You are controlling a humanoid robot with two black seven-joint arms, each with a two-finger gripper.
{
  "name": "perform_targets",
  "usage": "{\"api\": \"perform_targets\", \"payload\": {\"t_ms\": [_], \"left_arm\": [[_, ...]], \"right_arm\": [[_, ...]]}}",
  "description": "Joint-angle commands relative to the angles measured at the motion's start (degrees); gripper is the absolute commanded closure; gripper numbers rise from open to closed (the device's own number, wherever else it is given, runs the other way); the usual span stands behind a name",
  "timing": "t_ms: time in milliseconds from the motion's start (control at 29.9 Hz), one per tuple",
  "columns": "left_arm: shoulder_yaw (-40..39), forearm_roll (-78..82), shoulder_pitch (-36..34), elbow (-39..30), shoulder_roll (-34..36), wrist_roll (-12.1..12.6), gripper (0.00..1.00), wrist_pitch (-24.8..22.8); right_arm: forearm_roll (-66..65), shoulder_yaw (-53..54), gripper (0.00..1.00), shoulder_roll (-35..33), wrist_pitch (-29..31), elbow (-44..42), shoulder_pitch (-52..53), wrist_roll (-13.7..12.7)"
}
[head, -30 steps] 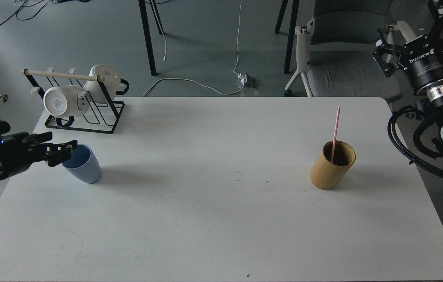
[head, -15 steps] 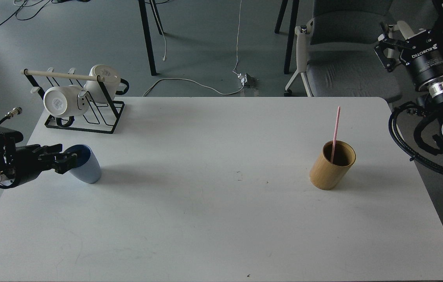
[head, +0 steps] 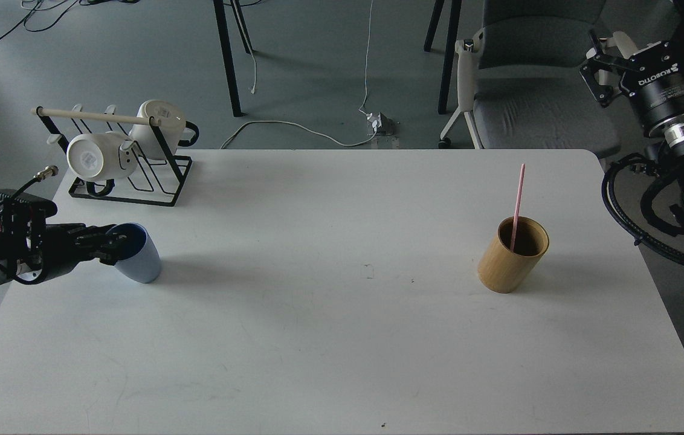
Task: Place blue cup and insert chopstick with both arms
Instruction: 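Close the left gripper around the light blue cup, then lift the blue cup with the left gripper and carry it toward the table center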
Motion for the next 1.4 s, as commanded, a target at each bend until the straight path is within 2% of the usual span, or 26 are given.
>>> {"api": "perform_targets", "payload": {"t_ms": [0, 201, 401, 535, 769, 869, 936, 1036, 1070, 1203, 1370], "left_arm": [[0.12, -0.06, -0.36, 0.47, -0.28, -0.13, 0.89, -0.08], [0.12, 0.29, -0.97, -0.14, -0.37, -0.13, 1.0, -0.35], [1.6, 0.47, -3.96, -0.5, -0.37, -0.21, 1.0, -1.05], [3.01, 0.47, -7.12, -4.44, 0.77, -1.36, 1.0, -2.45], [2.93, 0.55, -12.57, -22.0, 9.21, -1.09, 1.0, -12.55], [2.84, 0.64, -14.77, -28.34, 9.74, -0.57, 1.0, -18.0], [2.84, 0.9, -17.22, -31.34, 8.87, 0.83, 1.0, -22.3], [2.93, 3.18, -20.74, -32.93, 4.32, 4.7, 1.0, -23.51], [2.93, 4.76, -21.88, -32.84, 1.85, 5.32, 1.0, -23.51], [4.07, 14.51, -24.0, -32.76, -7.99, 5.5, 1.0, -23.51], [4.33, 17.98, -23.22, -32.58, -19.59, 6.72, 1.0, -23.51]], "right_arm": [[-0.08, 0.0, 0.0, -0.39, 0.0, -0.31, -0.11, -0.01], [-0.08, 0.09, 0.0, -0.39, 0.0, -0.48, -0.2, 0.08], [-0.08, 0.35, 0.0, -0.48, 0.0, -0.57, -0.11, 0.08], [-0.08, 1.23, 0.0, -0.92, -0.05, -0.31, -0.03, 0.08], [-0.08, 2.2, 0.0, -1.62, -0.58, 0.04, 0.15, 0.08], [-0.08, 2.2, 0.0, -1.62, -0.58, 0.04, 0.15, 0.08], [-0.08, 2.2, 0.0, -1.71, -0.67, 0.04, 0.24, -0.01], [-0.08, 2.11, 0.0, -1.88, -1.54, 0.13, 1.03, -0.1], [-0.08, 2.11, 0.0, -2.15, -2.07, 0.13, 1.46, -0.27], [-0.34, 1.14, 0.0, -3.91, -4.96, -0.13, 6.03, -0.71], [-0.6, -2.01, 0.0, -4.0, -9.45, -0.57, 10.87, -0.62]]}}
